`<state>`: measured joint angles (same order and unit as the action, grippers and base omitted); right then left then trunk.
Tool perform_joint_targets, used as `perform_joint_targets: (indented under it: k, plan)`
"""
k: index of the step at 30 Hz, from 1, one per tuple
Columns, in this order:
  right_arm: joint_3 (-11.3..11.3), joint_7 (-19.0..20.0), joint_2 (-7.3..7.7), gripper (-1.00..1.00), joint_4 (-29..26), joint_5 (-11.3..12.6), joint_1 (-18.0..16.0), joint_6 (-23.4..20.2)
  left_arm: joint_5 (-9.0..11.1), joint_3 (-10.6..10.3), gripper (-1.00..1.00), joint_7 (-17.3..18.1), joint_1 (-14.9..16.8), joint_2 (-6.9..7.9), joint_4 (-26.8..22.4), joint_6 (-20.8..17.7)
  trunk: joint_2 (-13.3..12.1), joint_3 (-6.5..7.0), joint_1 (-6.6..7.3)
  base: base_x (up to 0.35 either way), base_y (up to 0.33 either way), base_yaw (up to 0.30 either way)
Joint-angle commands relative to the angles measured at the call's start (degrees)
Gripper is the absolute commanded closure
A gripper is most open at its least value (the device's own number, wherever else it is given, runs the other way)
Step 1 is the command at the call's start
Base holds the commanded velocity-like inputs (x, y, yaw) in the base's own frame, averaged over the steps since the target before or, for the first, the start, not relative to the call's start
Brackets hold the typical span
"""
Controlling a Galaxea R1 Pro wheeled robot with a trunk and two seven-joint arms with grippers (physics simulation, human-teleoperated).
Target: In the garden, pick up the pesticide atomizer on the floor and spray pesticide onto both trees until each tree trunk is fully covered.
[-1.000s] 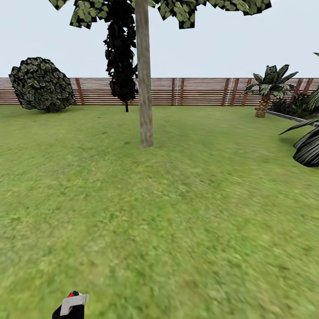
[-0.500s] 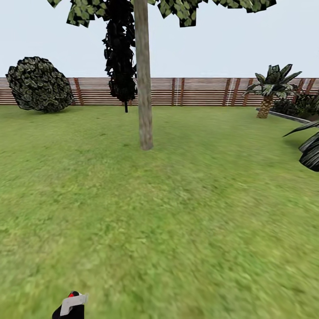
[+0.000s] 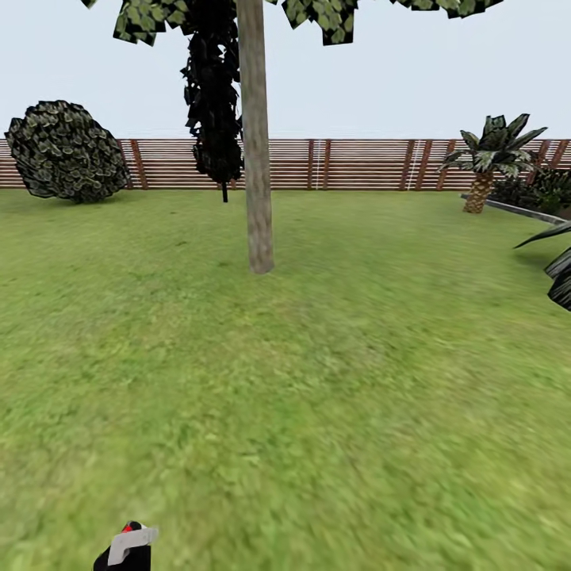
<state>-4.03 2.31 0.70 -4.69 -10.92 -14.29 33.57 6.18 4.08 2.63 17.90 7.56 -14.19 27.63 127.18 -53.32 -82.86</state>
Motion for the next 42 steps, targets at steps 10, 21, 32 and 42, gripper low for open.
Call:
perform_joint_targets:
  k: [10,21,32,42]
  plan:
    - [-0.45,0.24,0.0,-1.0,0.04,-0.34,-0.03,0.18,0.5,0.05,1.0,0.27,0.03,0.0,0.04,0.21,0.02,-0.05,-0.02,0.34,0.0,0.0]
    - [-0.45,0.24,0.0,-1.0,0.04,-0.34,-0.02,0.18,0.5,0.05,1.0,0.27,0.03,0.01,0.04,0.23,0.02,-0.05,-0.02,0.34,0.0,0.0]
    - [-0.45,0.24,0.0,-1.0,0.04,-0.34,-0.03,0.18,0.5,0.05,1.0,0.27,0.03,0.0,0.04,0.23,0.02,-0.05,-0.02,0.34,0.0,0.0]
    - [-0.45,0.24,0.0,-1.0,0.04,-0.37,-0.03,0.18,0.5,0.05,1.0,0.26,0.03,0.0,0.04,0.23,0.02,-0.05,-0.02,0.34,0.0,0.0]
